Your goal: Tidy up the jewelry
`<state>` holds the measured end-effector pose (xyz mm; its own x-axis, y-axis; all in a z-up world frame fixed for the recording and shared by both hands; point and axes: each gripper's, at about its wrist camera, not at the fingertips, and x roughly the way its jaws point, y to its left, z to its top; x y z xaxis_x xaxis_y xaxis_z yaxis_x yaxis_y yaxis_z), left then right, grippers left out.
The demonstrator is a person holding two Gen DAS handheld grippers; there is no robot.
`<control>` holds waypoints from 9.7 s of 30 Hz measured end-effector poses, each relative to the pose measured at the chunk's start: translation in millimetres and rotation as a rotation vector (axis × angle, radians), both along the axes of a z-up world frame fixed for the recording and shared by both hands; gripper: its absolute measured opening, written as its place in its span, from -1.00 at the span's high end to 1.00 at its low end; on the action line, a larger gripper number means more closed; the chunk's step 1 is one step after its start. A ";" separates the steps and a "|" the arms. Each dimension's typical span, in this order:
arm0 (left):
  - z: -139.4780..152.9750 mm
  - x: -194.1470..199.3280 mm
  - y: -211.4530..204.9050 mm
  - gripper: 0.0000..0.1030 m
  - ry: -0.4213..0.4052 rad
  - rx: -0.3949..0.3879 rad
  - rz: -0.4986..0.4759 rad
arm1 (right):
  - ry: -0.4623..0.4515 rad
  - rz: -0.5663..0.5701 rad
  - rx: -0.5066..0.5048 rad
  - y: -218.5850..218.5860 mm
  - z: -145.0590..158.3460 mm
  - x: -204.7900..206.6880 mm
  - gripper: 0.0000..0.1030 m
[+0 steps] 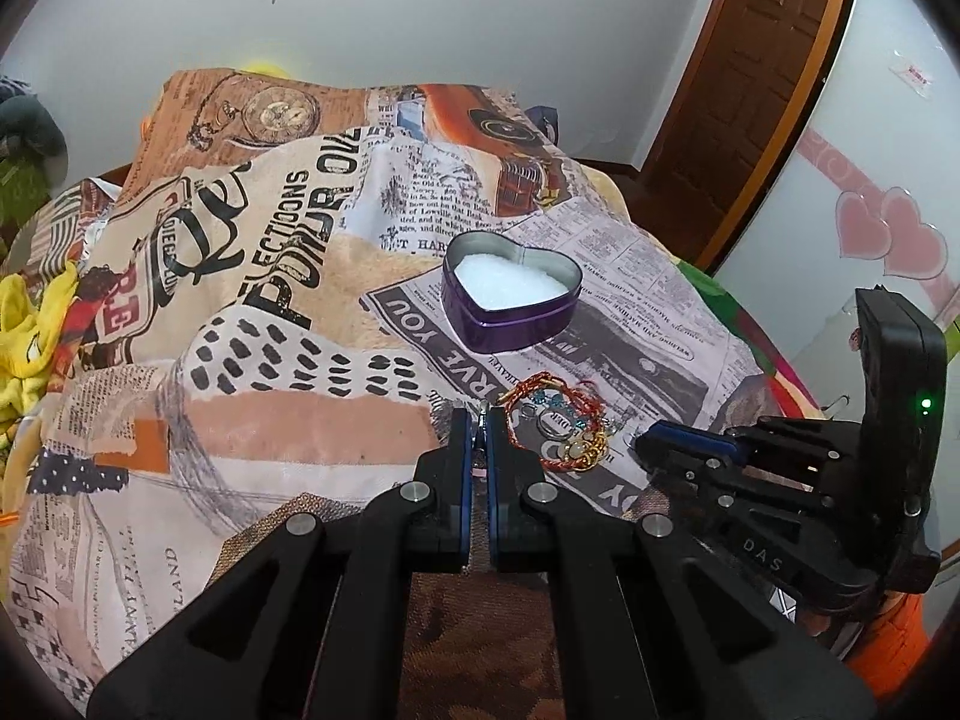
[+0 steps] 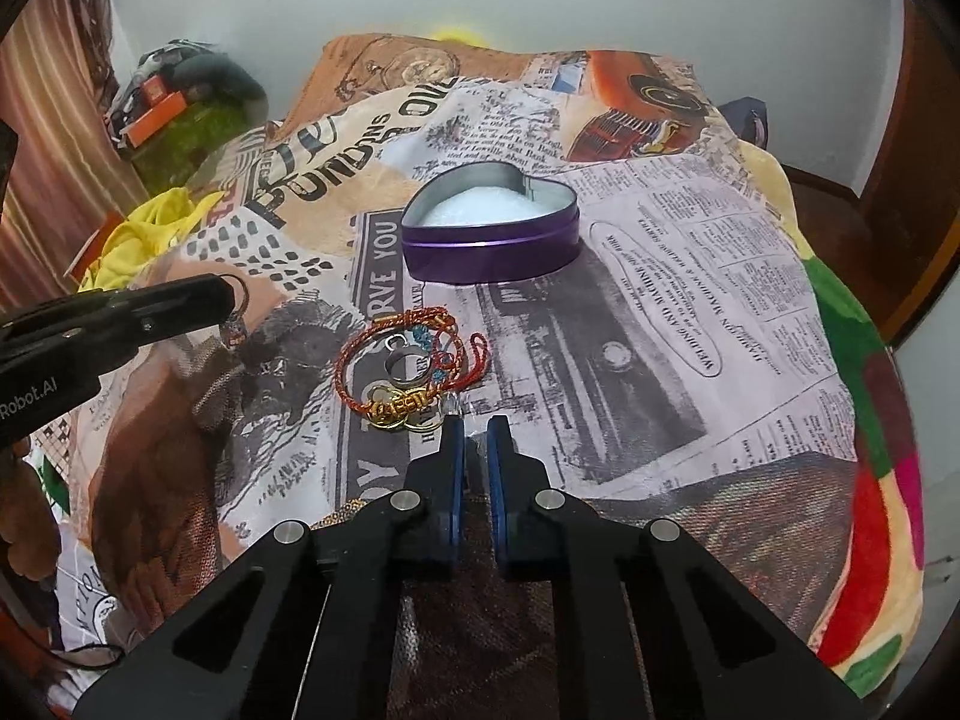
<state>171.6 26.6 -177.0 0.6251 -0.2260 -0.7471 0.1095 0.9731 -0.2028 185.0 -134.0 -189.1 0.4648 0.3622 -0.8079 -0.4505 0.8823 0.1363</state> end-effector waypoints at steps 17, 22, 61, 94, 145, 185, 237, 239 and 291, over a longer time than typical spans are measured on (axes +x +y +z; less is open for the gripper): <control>-10.8 7.4 12.8 0.96 0.022 -0.014 0.025 | 0.016 -0.010 -0.018 9.6 -10.6 24.0 0.43; -13.8 10.4 14.2 0.96 0.029 -0.022 0.027 | 0.015 0.010 -0.005 10.4 -13.6 28.5 0.72; 43.3 40.1 -14.7 0.96 -0.122 0.000 -0.028 | -0.240 -0.036 0.056 -6.9 69.3 35.2 0.73; -14.5 139.4 -19.5 0.96 0.031 -0.043 -0.090 | -0.069 0.081 0.047 25.5 10.1 127.1 0.73; -1.9 55.1 -6.4 0.48 0.098 0.119 -0.025 | -0.149 -0.007 -0.041 -4.5 57.2 31.1 0.29; -12.5 52.9 -18.2 0.99 0.123 0.052 -0.096 | -0.024 -0.012 -0.044 -14.4 18.9 28.5 0.29; 19.2 -3.5 31.0 0.99 -0.056 0.029 -0.007 | 0.005 0.060 -0.188 42.4 -11.3 28.5 0.38; 19.3 -3.8 31.3 0.99 -0.057 0.025 -0.007 | 0.004 0.055 -0.183 42.3 -12.5 31.9 0.34; -54.9 93.1 -4.8 0.88 0.133 0.119 -0.143 | 0.048 0.151 -0.034 36.4 -20.3 73.0 0.96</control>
<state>264.7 21.9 -231.9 0.4869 -0.2109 -0.8476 0.2277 0.9675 -0.1098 258.0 -97.6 -209.4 0.3676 0.3972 -0.8409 -0.5721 0.8094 0.1323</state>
